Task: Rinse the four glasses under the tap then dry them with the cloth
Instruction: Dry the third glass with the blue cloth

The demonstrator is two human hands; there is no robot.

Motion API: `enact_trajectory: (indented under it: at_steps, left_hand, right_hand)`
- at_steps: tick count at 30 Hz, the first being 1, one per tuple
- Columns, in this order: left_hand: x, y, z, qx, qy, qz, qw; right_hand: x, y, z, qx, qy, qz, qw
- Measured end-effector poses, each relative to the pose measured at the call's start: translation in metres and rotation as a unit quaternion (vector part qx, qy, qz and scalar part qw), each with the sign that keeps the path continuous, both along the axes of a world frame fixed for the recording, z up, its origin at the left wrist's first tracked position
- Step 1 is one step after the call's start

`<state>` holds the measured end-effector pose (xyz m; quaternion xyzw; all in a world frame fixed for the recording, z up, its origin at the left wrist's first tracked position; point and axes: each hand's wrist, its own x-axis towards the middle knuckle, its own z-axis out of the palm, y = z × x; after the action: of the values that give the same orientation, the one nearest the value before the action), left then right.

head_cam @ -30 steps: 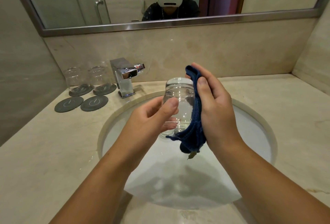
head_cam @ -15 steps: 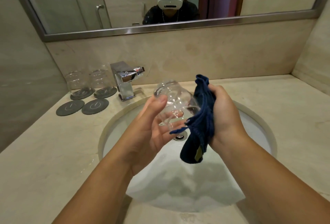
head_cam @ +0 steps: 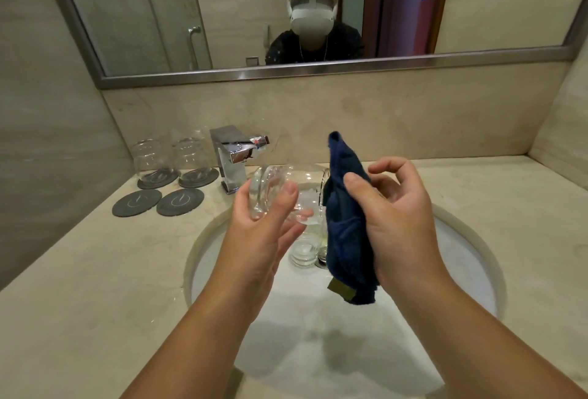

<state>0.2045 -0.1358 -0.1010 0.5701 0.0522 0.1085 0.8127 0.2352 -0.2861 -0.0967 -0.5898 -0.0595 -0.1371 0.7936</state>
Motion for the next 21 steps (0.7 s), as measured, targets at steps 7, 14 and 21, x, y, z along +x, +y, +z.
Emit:
enact_trajectory:
  at_steps: [7,14,21]
  left_hand:
    - [0.003,-0.001,-0.002,-0.067,-0.009,-0.003,0.998]
    - [0.003,-0.001,-0.002,-0.070,-0.001,0.002,0.998]
    - [0.006,0.002,-0.010,-0.068,0.014,-0.021,0.997]
  right_hand:
    - [-0.011,0.008,-0.001,-0.107,-0.093,0.019,0.990]
    - [-0.013,0.009,-0.004,-0.184,-0.102,0.081,0.974]
    - [-0.016,0.007,-0.004,-0.220,-0.182,0.047,0.957]
